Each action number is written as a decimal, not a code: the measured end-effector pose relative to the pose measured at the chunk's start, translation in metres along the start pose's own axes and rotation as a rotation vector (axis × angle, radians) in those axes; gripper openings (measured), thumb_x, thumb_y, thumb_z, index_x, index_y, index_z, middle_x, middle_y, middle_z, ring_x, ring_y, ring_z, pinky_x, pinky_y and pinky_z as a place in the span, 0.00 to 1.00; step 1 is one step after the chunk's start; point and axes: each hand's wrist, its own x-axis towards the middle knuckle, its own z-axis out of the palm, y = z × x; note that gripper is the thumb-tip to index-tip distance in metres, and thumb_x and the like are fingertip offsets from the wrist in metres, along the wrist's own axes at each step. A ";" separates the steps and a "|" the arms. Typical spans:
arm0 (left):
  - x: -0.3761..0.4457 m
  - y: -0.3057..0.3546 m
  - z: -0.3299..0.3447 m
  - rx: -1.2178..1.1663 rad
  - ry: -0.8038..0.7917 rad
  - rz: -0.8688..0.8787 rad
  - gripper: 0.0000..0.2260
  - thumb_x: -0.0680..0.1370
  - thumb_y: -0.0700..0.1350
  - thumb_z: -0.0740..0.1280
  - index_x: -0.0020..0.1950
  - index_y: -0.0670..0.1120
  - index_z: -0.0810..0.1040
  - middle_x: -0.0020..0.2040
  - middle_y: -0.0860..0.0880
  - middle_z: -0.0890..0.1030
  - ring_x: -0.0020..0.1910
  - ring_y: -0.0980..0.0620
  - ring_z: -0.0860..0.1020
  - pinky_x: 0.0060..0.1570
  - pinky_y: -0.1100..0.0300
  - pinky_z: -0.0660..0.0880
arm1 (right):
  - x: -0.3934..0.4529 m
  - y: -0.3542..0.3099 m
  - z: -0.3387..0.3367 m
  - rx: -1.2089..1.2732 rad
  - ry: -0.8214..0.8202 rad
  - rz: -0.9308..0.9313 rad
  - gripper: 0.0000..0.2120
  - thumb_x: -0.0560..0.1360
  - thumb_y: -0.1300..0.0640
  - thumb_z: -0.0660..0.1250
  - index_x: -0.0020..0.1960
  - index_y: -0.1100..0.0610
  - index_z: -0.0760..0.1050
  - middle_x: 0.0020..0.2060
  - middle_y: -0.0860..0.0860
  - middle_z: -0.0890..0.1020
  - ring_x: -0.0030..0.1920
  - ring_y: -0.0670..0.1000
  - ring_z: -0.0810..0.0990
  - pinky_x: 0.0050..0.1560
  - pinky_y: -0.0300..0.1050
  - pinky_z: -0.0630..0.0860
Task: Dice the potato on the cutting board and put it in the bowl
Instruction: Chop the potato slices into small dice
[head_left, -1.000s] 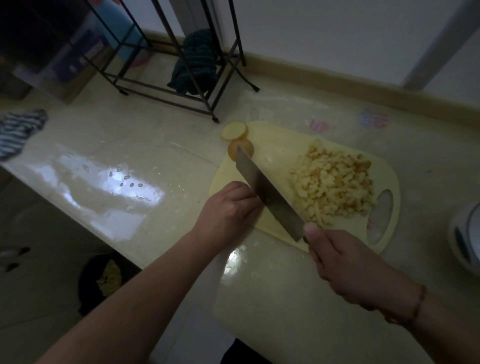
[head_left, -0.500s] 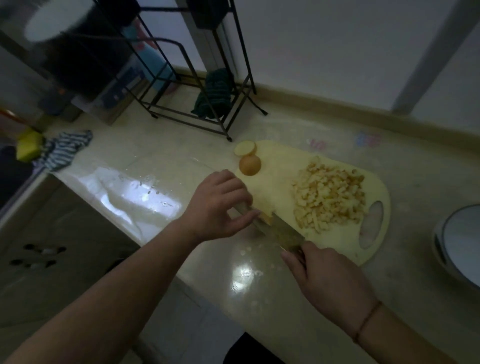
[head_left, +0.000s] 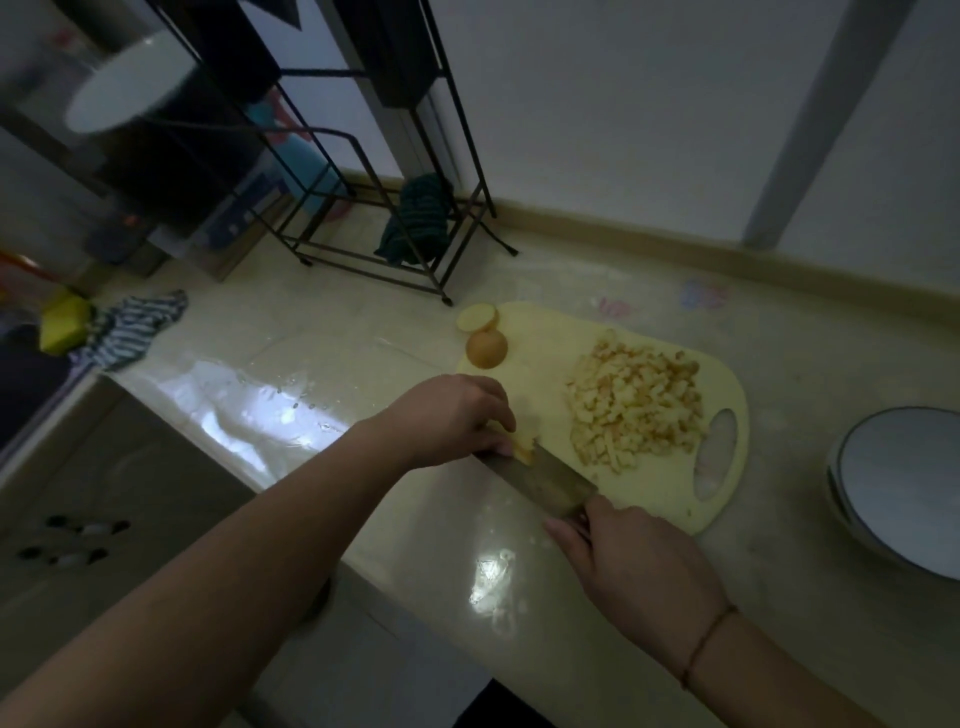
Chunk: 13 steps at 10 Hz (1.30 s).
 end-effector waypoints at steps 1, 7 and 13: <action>0.000 0.001 0.003 0.012 -0.006 -0.004 0.14 0.76 0.56 0.73 0.57 0.50 0.85 0.58 0.53 0.80 0.50 0.53 0.79 0.45 0.62 0.68 | -0.008 -0.001 -0.004 -0.042 0.006 -0.026 0.29 0.76 0.29 0.39 0.52 0.49 0.68 0.48 0.50 0.82 0.50 0.53 0.82 0.41 0.47 0.69; -0.004 -0.013 0.023 0.229 0.138 0.152 0.26 0.73 0.59 0.72 0.68 0.50 0.76 0.64 0.50 0.76 0.51 0.49 0.78 0.40 0.55 0.77 | -0.055 0.018 -0.012 -0.095 -0.142 0.150 0.67 0.41 0.27 0.11 0.65 0.42 0.65 0.57 0.44 0.81 0.53 0.43 0.81 0.43 0.40 0.68; 0.004 -0.010 0.033 -0.089 0.029 -0.132 0.30 0.75 0.60 0.71 0.71 0.47 0.71 0.67 0.49 0.68 0.55 0.43 0.78 0.53 0.52 0.76 | -0.060 -0.014 -0.021 0.642 0.061 0.529 0.21 0.80 0.45 0.59 0.33 0.55 0.73 0.24 0.49 0.76 0.23 0.42 0.72 0.30 0.40 0.68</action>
